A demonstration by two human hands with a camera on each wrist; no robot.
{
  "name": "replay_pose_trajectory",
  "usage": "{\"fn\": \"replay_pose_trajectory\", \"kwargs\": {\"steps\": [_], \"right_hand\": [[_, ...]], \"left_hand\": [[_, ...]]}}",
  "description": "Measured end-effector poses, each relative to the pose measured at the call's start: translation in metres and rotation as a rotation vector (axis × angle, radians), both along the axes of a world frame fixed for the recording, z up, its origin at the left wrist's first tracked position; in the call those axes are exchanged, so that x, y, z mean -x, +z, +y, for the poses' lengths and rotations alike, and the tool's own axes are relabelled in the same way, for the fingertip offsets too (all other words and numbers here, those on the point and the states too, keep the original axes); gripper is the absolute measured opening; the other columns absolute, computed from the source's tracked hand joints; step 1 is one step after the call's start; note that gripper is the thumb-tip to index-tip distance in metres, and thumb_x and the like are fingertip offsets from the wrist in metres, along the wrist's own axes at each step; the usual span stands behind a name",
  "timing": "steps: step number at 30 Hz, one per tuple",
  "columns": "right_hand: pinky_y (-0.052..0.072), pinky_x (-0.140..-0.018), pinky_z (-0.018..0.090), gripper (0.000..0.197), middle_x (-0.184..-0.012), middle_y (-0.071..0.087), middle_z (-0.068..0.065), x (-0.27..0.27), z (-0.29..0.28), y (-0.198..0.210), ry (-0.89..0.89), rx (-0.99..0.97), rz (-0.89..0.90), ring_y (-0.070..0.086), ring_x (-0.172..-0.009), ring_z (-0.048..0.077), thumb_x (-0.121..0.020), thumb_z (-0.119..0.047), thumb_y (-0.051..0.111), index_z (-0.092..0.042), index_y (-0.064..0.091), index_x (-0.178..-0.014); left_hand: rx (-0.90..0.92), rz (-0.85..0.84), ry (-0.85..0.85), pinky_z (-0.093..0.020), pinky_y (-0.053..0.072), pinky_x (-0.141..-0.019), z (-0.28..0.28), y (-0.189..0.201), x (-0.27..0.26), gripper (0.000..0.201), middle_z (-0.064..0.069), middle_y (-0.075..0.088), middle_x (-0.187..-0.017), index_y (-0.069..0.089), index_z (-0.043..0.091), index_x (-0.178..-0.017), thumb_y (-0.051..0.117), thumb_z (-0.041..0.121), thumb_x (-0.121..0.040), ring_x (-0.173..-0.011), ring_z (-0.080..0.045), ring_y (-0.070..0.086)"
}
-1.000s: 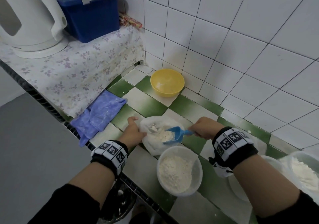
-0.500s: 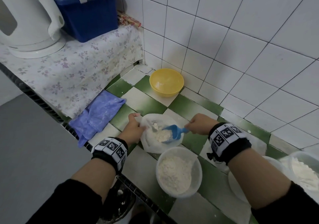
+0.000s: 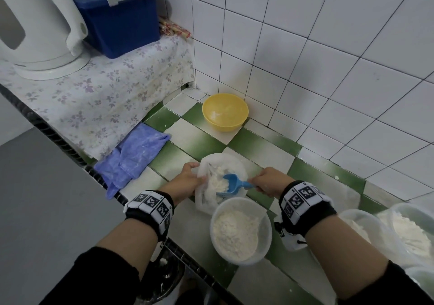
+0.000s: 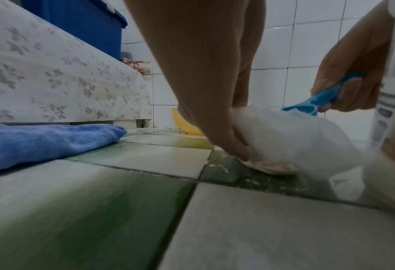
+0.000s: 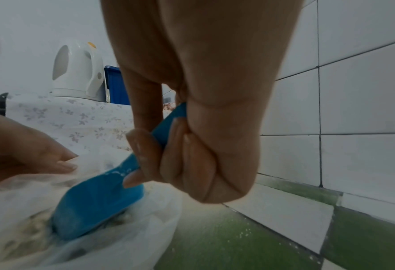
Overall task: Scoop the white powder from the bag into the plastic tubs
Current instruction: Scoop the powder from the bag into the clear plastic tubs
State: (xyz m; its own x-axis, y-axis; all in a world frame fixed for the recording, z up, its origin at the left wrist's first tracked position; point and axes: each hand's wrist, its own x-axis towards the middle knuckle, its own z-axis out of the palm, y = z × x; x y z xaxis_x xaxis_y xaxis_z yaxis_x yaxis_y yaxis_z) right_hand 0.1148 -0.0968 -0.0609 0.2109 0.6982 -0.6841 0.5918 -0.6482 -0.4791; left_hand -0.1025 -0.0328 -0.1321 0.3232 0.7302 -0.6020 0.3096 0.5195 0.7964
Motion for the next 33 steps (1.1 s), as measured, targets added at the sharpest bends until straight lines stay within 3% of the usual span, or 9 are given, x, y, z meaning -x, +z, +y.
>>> {"fn": "replay_pose_trajectory", "kwargs": {"steps": [3,8,13,18,21,24,27,31,33], "right_hand": [[0.032,-0.05,0.024,0.032,-0.055,0.046,0.002,-0.004,-0.004,-0.003,-0.037,0.004,0.041,0.038,-0.05,0.015,-0.092,-0.023,0.055,-0.008,0.054,-0.064],[0.028,-0.049,0.025,0.021,-0.059,0.045,0.005,-0.018,-0.017,0.002,-0.194,-0.039,0.169,0.034,-0.05,0.014,-0.092,-0.019,0.055,-0.002,0.061,-0.081],[0.026,-0.049,0.024,0.023,-0.061,0.043,0.004,-0.033,-0.04,0.029,-0.25,-0.169,0.277,0.031,-0.051,0.012,-0.093,-0.016,0.053,0.002,0.067,-0.087],[0.023,-0.051,0.025,0.024,-0.059,0.044,0.004,-0.05,-0.07,0.061,-0.246,-0.289,0.419,0.031,-0.051,0.012,-0.093,-0.015,0.052,-0.002,0.07,-0.085],[0.024,-0.051,0.025,0.024,-0.059,0.046,0.005,-0.056,-0.088,0.075,-0.157,-0.317,0.438,0.033,-0.052,0.012,-0.089,-0.016,0.057,0.005,0.068,-0.091],[0.027,-0.052,0.022,0.03,-0.059,0.049,0.003,-0.054,-0.103,0.083,0.006,-0.328,0.352,0.036,-0.053,0.011,-0.083,-0.022,0.062,0.007,0.067,-0.085],[0.036,-0.059,0.022,0.023,-0.06,0.057,-0.006,-0.045,-0.115,0.085,0.244,-0.345,0.094,0.044,-0.054,0.006,-0.09,-0.024,0.059,-0.014,0.071,-0.073],[0.036,-0.059,0.01,0.012,-0.074,0.058,-0.013,-0.025,-0.127,0.082,0.398,-0.425,-0.154,0.047,-0.064,0.001,-0.092,-0.024,0.057,-0.022,0.069,-0.092],[0.036,-0.065,0.012,0.012,-0.085,0.057,-0.01,-0.018,-0.131,0.077,0.413,-0.484,-0.204,0.05,-0.076,0.004,-0.091,-0.019,0.058,-0.023,0.068,-0.097]], "left_hand": [[-0.073,0.064,0.064,-0.051,0.057,-0.079,0.0,-0.002,0.001,0.039,-0.013,0.07,-0.105,0.035,0.024,-0.124,0.061,0.02,-0.095,-0.09,-0.034,0.069],[-0.153,0.079,0.129,-0.054,0.054,-0.088,-0.01,-0.002,0.008,0.046,-0.014,0.067,-0.11,0.037,0.024,-0.127,0.066,0.021,-0.092,-0.099,-0.036,0.067],[-0.243,0.003,0.074,-0.039,0.055,-0.073,-0.025,0.009,0.013,0.055,-0.007,0.066,-0.108,0.043,0.044,-0.129,0.062,0.007,-0.092,-0.095,-0.029,0.068],[-0.264,-0.039,0.015,-0.048,0.054,-0.093,-0.037,0.015,0.017,0.043,-0.008,0.063,-0.122,0.059,0.034,-0.124,0.059,0.005,-0.093,-0.113,-0.026,0.062],[-0.245,-0.055,0.02,-0.046,0.053,-0.094,-0.042,0.015,0.019,0.04,-0.009,0.062,-0.127,0.059,0.031,-0.124,0.058,0.005,-0.094,-0.117,-0.028,0.06],[-0.222,-0.022,0.003,-0.037,0.05,-0.08,-0.047,0.014,0.019,0.035,-0.008,0.061,-0.127,0.057,0.038,-0.123,0.06,0.016,-0.096,-0.104,-0.025,0.061],[-0.188,-0.009,0.024,-0.03,0.045,-0.07,-0.052,0.013,0.019,0.035,-0.008,0.06,-0.121,0.055,0.035,-0.127,0.059,0.018,-0.097,-0.09,-0.022,0.052],[-0.132,-0.023,0.085,-0.027,0.041,-0.06,-0.057,0.013,0.018,0.037,-0.009,0.056,-0.111,0.054,0.029,-0.131,0.059,0.014,-0.097,-0.075,-0.021,0.046],[-0.11,-0.031,0.096,-0.024,0.037,-0.054,-0.06,0.013,0.018,0.037,-0.008,0.053,-0.101,0.053,0.026,-0.133,0.057,0.013,-0.098,-0.06,-0.015,0.04]]}}
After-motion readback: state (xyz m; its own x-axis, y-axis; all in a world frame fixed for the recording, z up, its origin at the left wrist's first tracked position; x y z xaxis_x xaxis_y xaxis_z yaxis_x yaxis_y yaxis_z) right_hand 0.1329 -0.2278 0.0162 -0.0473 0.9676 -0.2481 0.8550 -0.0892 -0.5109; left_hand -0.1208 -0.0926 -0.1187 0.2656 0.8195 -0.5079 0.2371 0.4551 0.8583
